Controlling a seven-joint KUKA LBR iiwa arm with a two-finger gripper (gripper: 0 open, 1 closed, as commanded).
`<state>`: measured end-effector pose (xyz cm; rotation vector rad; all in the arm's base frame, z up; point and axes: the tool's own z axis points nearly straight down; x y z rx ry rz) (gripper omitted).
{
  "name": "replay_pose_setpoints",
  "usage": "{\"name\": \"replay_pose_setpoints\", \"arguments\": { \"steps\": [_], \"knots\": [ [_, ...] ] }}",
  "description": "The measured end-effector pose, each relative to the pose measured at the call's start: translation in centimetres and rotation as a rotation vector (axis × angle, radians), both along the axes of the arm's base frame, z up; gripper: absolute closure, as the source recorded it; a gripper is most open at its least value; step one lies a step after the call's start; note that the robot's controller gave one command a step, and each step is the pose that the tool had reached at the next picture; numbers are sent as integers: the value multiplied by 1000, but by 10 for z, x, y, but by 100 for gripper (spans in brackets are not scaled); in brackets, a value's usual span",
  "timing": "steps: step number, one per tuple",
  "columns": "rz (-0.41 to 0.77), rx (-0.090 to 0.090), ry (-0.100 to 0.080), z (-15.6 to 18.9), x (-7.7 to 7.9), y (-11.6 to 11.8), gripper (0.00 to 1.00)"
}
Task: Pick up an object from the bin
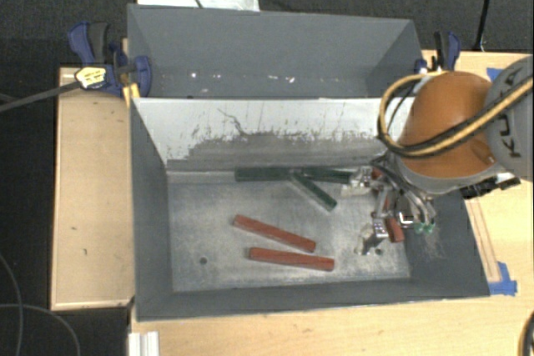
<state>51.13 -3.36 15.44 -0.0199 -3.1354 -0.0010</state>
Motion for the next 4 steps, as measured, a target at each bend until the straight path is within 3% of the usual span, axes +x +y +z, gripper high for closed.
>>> {"name": "replay_pose_setpoints", "arguments": {
  "steps": [1, 2, 3, 4],
  "knots": [
    [1, -1, -8, 4, 2, 0, 0],
    [-11, -1, -14, -51, -12, 31, 0],
    [177, -1, -23, -81, -13, 55, 100],
    [177, -1, -23, -81, -13, 55, 100]
  ]
}}
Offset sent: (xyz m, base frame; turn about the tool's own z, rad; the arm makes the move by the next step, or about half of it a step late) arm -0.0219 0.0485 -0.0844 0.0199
